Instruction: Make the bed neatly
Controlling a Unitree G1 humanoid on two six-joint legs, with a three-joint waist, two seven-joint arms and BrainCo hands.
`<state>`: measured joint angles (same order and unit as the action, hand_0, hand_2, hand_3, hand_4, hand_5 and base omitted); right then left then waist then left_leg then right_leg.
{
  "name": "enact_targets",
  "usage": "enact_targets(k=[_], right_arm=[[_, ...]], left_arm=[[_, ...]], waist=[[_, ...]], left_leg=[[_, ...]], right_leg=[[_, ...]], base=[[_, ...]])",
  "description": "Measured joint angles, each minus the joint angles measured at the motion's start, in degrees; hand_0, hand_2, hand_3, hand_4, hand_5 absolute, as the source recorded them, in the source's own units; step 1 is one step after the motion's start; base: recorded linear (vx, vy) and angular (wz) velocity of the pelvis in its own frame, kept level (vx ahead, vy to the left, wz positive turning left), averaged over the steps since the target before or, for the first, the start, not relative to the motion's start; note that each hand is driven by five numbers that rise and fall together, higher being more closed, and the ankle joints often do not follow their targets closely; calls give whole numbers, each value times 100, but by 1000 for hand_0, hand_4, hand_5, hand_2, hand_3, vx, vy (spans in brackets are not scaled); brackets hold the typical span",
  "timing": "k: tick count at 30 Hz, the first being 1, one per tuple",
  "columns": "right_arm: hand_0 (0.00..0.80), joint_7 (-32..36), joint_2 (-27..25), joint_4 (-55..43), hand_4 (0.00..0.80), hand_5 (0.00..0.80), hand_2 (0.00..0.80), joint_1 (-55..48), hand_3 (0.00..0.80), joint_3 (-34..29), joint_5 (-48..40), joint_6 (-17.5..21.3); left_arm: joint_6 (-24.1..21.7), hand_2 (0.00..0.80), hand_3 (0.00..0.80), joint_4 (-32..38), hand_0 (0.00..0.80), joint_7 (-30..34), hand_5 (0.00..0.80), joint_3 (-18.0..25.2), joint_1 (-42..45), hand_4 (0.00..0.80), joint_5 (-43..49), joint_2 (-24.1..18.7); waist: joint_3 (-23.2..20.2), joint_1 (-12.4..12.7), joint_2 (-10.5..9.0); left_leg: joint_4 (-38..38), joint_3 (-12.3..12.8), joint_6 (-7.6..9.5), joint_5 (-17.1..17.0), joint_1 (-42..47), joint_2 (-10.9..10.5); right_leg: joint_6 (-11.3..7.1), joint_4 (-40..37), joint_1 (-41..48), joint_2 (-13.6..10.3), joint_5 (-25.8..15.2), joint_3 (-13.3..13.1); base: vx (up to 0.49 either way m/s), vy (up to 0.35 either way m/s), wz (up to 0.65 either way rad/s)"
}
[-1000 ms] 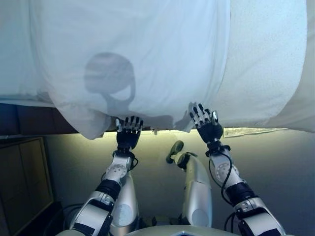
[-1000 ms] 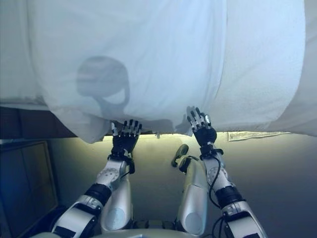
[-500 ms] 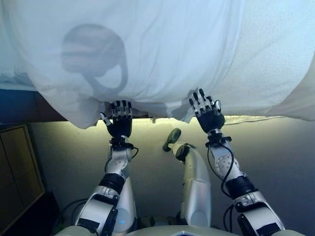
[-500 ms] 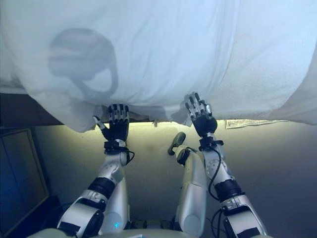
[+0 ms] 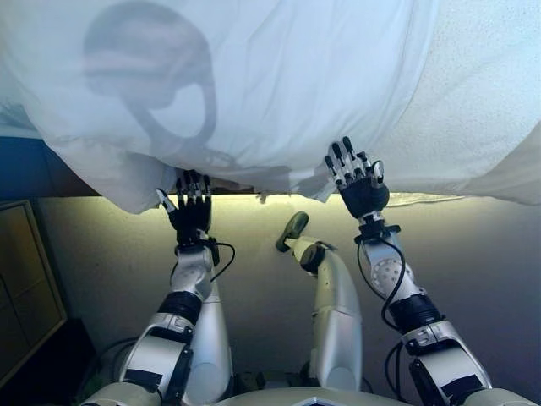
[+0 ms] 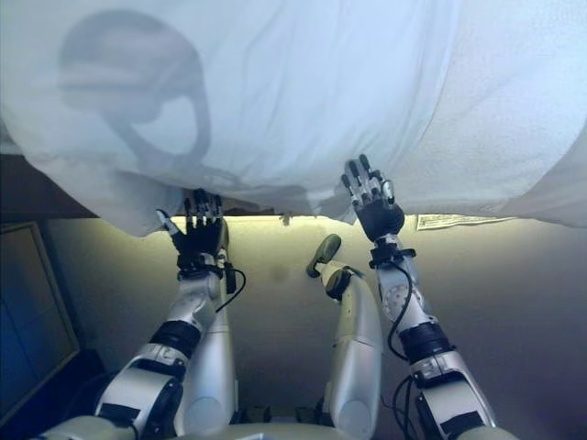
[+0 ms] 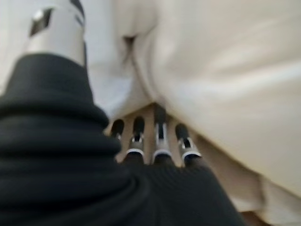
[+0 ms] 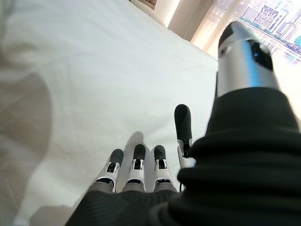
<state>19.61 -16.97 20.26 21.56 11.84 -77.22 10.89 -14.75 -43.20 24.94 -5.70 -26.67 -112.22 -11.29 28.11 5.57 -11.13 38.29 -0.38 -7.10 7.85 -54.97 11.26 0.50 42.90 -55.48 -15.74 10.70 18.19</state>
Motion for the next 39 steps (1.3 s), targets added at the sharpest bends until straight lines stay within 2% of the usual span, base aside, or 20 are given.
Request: enact_targets(k=[3, 7, 13, 16, 22, 29, 30, 32, 36, 37, 38, 39], right_arm=[[0, 59, -46, 2, 0, 0, 0, 61, 0, -15, 0, 0], [0, 64, -104, 10, 0, 0, 0, 178, 0, -21, -1, -1], [0, 62, -158, 0, 0, 0, 0, 318, 0, -19, -4, -1], [0, 71, -182, -3, 0, 0, 0, 317, 0, -30, -6, -1], [0, 173, -199, -3, 0, 0, 0, 309, 0, -70, -7, -6], [0, 278, -210, -4, 0, 0, 0, 306, 0, -73, -54, -106], [0, 280, -209, -4, 0, 0, 0, 300, 0, -73, -54, -113], [0, 286, -207, -5, 0, 0, 0, 301, 0, -73, -53, -113], [0, 285, -169, -4, 0, 0, 0, 297, 0, -71, -51, -113], [0, 283, -157, -4, 0, 0, 0, 295, 0, -71, -50, -112], [0, 281, -148, -4, 0, 0, 0, 296, 0, -71, -49, -112], [0, 277, -146, -2, 0, 0, 0, 292, 0, -72, -46, -112]], left_arm=[[6, 0, 0, -63, 0, -76, 0, 227, -139, 0, 1, -135], [48, 0, 0, -100, 0, -167, 0, 247, -342, 0, 0, -270], [93, 0, 0, -103, 0, -318, 0, 245, -387, 0, 1, -234], [96, 0, 0, -209, 0, -331, 0, 268, -387, 0, 1, -248], [91, 0, 0, -309, 0, -327, 0, 509, -394, 0, 1, -277], [102, 0, 0, -291, 0, -109, 0, 770, -420, 0, 2, -276], [107, 69, 69, -291, 69, -33, 69, 817, -416, 69, 2, -250], [114, 132, 132, -290, 132, 206, 132, 924, -410, 132, 1, -192], [194, 107, 107, -290, 107, 749, 107, 943, -350, 107, -6, -131], [199, 163, 163, -284, 163, 871, 163, 943, -324, 163, -7, -93], [200, 402, 402, -282, 402, 970, 402, 943, -303, 402, -7, -75], [192, 449, 449, -277, 449, 1068, 449, 945, -290, 449, -8, -56]], waist=[[-3, -18, -4], [0, -31, -10], [-6, -19, -60], [1, -22, -89], [0, -25, -90], [-9, -61, -103], [-9, -66, -104], [-9, -84, -103], [-9, -94, -103], [-9, -90, -104], [-9, -90, -104], [-9, -87, -104]], left_leg=[[176, -46, -9, 55, -187, -10], [475, -76, -14, 139, -471, -5], [493, -77, -7, 145, -620, -33], [549, -128, -17, 141, -770, -28], [670, -202, -4, 198, -806, -46], [834, -265, 24, 225, -1008, -5], [831, -260, 34, 230, -1006, -5], [822, -250, 47, 237, -1002, -7], [788, -242, 21, 223, -903, -13], [753, -242, 21, 222, -849, -18], [717, -242, 22, 223, -803, -19], [693, -242, 24, 224, -769, -18]], right_leg=[[-15, 30, -120, 14, -29, -6], [-38, 138, -325, -1, -71, -42], [-140, 60, -435, -39, -122, -35], [-89, 57, -540, -30, -171, -11], [-84, 85, -520, -12, -181, -1], [-163, 17, -597, 6, -228, 17], [-160, -19, -585, 7, -259, 18], [-194, -70, -567, 11, -322, 18], [-141, -96, -485, 15, -371, 18], [-142, -111, -445, 14, -371, 18], [-141, -121, -408, 16, -368, 18], [-142, -129, -375, 16, -365, 18]], base=[[-30, 83, -7], [-25, 32, -7], [-8, -25, -3], [0, 0, 0], [-10, 12, -2], [-6, -1, -5], [1, -16, -7], [2, -12, -2], [11, -33, 2], [9, -41, 3], [7, -44, 2], [8, -48, 1]])
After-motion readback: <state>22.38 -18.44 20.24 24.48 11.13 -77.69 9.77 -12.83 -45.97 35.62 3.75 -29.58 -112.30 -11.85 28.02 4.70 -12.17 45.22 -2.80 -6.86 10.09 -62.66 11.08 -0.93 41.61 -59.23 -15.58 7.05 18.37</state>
